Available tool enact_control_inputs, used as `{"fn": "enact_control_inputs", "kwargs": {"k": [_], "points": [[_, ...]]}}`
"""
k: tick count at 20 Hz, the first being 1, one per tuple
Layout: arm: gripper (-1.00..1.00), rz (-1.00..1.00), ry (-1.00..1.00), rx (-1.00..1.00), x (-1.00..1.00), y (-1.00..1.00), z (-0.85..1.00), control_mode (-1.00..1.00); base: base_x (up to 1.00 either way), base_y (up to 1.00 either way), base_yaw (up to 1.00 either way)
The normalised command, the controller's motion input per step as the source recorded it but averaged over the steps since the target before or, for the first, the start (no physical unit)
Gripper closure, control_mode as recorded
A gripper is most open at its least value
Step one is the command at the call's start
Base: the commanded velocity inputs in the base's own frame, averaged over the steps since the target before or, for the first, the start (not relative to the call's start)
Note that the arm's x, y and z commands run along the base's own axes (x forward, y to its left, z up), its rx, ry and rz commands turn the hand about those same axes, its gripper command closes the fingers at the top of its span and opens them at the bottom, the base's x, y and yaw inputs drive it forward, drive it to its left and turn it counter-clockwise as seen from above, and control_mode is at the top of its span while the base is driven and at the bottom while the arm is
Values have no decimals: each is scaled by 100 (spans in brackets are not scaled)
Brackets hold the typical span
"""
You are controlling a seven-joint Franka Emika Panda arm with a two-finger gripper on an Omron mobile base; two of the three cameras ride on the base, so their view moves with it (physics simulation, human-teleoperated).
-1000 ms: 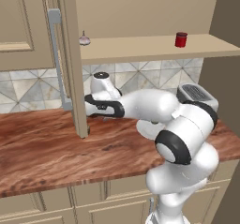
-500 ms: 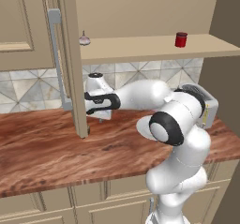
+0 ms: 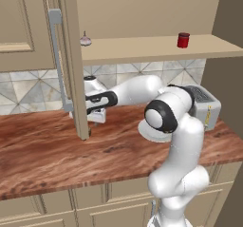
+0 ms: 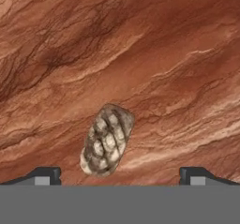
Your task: Pick the avocado and bread from the counter and place them on the plate. Then pick the jam from the cabinet and place it next to the plate. Lastly close the cabinet door.
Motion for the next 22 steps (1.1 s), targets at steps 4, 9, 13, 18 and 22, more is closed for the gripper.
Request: {"fn": "enact_control_inputs", "kwargs": {"k": [4, 9, 13, 18, 22], "points": [[-100, -3, 7, -2, 29, 19, -23, -100, 0, 0, 0], [-100, -3, 7, -3, 19, 5, -12, -100, 0, 0, 0], [-100, -7, 6, -7, 0, 2, -15, -100, 0, 0, 0], [-100, -7, 1, -8, -5, 0, -21, -100, 0, 0, 0], [-100, -5, 0, -3, -17, 0, -17, -100, 0, 0, 0]]}}
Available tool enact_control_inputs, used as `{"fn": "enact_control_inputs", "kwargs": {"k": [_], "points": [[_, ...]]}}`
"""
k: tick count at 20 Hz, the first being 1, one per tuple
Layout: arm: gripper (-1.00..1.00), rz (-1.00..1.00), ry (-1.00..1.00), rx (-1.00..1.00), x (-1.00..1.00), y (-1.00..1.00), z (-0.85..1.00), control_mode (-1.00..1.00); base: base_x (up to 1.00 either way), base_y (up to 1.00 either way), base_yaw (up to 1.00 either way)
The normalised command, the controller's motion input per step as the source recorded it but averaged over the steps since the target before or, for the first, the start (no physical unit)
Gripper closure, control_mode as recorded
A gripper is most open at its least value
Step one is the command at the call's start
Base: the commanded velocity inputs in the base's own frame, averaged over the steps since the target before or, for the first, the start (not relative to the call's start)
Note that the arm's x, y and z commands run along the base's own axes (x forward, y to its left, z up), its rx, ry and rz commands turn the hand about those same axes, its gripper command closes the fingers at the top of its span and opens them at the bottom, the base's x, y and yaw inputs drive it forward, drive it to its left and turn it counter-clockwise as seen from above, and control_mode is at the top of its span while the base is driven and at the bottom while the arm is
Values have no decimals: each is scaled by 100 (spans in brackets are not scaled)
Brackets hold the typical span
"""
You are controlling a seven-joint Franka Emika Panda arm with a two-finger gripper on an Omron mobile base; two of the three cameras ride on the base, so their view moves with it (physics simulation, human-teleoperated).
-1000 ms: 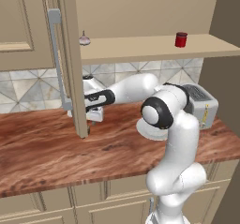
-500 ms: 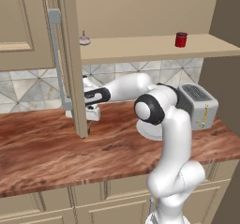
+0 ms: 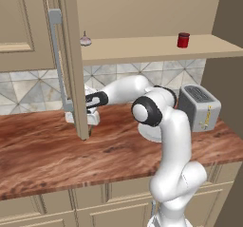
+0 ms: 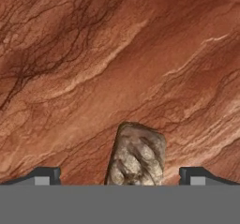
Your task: Pick the avocado and bread from the counter and place them on the plate. Then pick the jam from the cabinet and place it next to the plate. Lastly close the cabinet door.
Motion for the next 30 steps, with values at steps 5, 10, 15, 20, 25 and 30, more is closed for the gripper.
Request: {"fn": "enact_control_inputs", "kwargs": {"k": [5, 10, 15, 20, 25, 30], "points": [[-100, -2, 0, -2, -29, -3, -21, -100, 0, 0, 0], [-100, 0, 0, -4, -25, -15, -33, -100, 0, 0, 0], [-100, 0, 0, -5, 0, -9, -40, -100, 0, 0, 0], [100, 0, -1, -8, 0, 0, -27, -100, 0, 0, 0], [100, 0, -10, -3, -1, -7, -21, -100, 0, 0, 0], [100, 0, -31, 0, -49, -43, 24, -100, 0, 0, 0]]}}
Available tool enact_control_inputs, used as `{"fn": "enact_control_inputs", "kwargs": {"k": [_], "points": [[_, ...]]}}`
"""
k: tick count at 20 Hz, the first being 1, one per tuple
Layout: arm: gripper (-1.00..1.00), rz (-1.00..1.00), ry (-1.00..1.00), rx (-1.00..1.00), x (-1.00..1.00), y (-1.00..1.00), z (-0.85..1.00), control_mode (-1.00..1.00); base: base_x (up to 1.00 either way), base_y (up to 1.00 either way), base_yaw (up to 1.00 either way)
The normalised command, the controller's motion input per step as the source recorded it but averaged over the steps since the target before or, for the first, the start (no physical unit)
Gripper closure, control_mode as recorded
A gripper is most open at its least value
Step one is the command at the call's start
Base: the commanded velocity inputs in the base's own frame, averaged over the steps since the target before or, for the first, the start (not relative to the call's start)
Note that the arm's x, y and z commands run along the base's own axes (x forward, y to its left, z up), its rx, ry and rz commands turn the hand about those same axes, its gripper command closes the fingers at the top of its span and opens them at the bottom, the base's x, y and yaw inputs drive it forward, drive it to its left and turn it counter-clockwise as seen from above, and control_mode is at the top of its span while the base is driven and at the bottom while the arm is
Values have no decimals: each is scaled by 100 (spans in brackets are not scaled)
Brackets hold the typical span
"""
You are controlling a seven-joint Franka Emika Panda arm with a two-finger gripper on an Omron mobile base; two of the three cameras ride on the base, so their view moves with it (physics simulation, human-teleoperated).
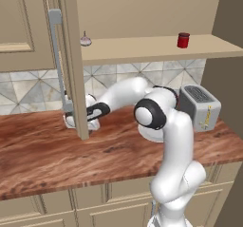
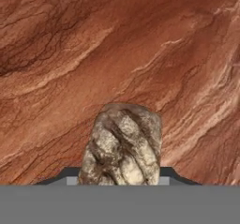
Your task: Pick the avocado and bread from the counter and place them on the plate. Then pick the jam from the cabinet and place it next to the plate. Lastly close the cabinet door.
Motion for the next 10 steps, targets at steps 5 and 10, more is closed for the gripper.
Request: {"fn": "enact_control_inputs", "kwargs": {"k": [5, 10], "points": [[100, 0, -36, 0, -41, -91, 42, -100, 0, 0, 0], [100, 0, -20, 1, -14, -100, 28, -100, 0, 0, 0]]}}
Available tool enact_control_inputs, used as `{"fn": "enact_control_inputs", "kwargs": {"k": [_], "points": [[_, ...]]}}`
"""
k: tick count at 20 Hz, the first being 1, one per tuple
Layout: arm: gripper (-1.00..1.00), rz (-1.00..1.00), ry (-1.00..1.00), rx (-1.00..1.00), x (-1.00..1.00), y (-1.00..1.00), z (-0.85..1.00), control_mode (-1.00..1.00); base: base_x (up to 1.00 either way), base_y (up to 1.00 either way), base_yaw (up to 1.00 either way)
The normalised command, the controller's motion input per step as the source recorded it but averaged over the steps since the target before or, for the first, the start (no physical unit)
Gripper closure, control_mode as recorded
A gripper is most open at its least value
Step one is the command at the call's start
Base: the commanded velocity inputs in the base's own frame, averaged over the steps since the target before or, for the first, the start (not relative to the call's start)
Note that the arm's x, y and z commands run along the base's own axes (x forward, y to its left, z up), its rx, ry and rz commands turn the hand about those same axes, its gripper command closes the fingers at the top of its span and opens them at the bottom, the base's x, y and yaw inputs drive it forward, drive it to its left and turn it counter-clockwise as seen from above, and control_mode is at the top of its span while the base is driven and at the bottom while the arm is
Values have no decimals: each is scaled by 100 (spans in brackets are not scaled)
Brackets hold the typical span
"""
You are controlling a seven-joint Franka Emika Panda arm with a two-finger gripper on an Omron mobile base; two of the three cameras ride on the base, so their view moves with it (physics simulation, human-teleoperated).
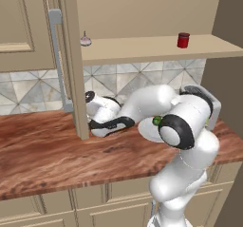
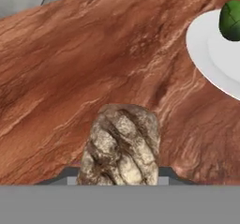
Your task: Pick the avocado and bread from the counter and place them on the plate. Then pick the jam from the cabinet and place it next to the plate. Lastly close the cabinet door.
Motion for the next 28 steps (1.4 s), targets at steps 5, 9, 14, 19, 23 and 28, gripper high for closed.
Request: {"fn": "enact_control_inputs", "kwargs": {"k": [5, 9, 14, 19, 23, 28], "points": [[100, 0, -3, 12, -61, -70, 88, -100, 0, 0, 0], [100, 0, 1, 10, -76, -50, 100, -100, 0, 0, 0], [100, 0, 13, 3, -56, -55, 75, -100, 0, 0, 0], [100, 2, 14, 0, -9, -59, 13, -100, 0, 0, 0], [100, 7, 26, -4, 20, -23, -1, -100, 0, 0, 0], [100, 16, 30, 0, 42, -34, -8, -100, 0, 0, 0]]}}
